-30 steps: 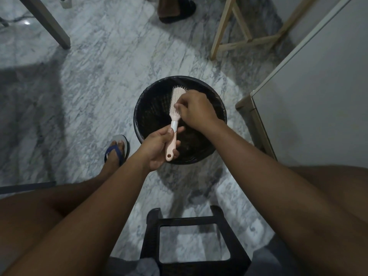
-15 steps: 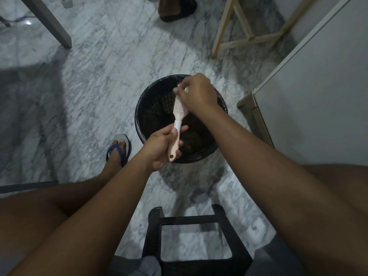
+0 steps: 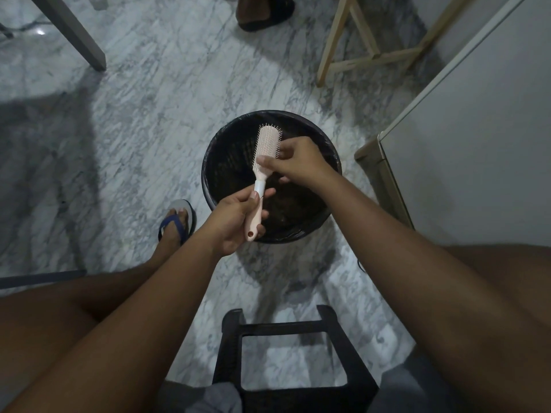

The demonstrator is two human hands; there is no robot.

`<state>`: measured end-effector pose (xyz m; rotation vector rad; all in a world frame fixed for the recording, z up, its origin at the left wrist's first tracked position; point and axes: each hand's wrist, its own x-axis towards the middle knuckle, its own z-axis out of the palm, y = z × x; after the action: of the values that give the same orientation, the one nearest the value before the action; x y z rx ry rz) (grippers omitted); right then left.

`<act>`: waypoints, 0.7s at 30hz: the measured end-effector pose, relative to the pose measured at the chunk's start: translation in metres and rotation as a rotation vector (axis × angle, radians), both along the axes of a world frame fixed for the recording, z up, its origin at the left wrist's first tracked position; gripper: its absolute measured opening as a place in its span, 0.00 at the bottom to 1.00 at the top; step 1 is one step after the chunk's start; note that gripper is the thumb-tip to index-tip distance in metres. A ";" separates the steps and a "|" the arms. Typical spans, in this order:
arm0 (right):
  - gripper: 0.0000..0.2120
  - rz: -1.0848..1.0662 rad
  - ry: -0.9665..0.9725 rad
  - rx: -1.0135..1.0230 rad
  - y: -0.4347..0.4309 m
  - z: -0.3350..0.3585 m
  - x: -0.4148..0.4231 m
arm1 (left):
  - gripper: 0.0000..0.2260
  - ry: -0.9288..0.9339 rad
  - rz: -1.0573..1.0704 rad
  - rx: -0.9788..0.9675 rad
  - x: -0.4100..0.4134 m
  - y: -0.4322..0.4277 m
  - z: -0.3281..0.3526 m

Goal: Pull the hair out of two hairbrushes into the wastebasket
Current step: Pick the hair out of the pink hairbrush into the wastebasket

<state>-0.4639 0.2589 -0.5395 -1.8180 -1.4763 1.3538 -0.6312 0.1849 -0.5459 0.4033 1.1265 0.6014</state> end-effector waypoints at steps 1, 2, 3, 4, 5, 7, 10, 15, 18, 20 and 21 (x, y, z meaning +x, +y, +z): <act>0.25 0.003 -0.080 0.059 0.001 -0.002 -0.001 | 0.16 0.012 -0.002 0.004 0.001 0.000 0.000; 0.26 -0.002 -0.150 0.114 0.002 -0.002 -0.001 | 0.16 0.022 -0.001 0.006 0.002 0.000 0.001; 0.26 -0.006 -0.209 0.155 0.004 -0.002 -0.002 | 0.16 0.025 0.002 0.005 0.004 0.000 0.002; 0.24 -0.001 -0.253 0.179 0.005 -0.001 -0.003 | 0.16 0.023 0.007 0.001 0.006 0.000 0.003; 0.21 0.008 -0.287 0.190 0.006 0.000 -0.003 | 0.16 0.018 0.012 -0.002 0.007 0.000 0.003; 0.16 0.016 -0.327 0.210 0.008 0.001 -0.003 | 0.16 0.012 0.022 -0.008 0.010 0.000 0.003; 0.14 -0.064 -0.290 0.201 0.013 -0.001 0.002 | 0.16 -0.003 0.035 -0.004 0.011 0.000 0.003; 0.13 -0.181 -0.332 0.251 0.006 0.000 0.006 | 0.14 -0.019 0.051 0.016 0.017 0.005 0.009; 0.14 -0.255 -0.211 0.210 0.001 0.003 0.007 | 0.12 -0.016 0.077 0.022 0.016 0.008 0.009; 0.16 -0.244 -0.126 0.098 -0.001 0.009 0.007 | 0.13 -0.002 0.060 0.034 0.015 0.008 0.008; 0.16 -0.219 -0.086 0.042 -0.002 0.011 0.007 | 0.13 0.001 0.054 0.033 0.015 0.008 0.008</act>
<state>-0.4564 0.2570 -0.5282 -1.9672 -1.2924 1.1448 -0.6162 0.1928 -0.5378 0.4023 1.1330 0.6679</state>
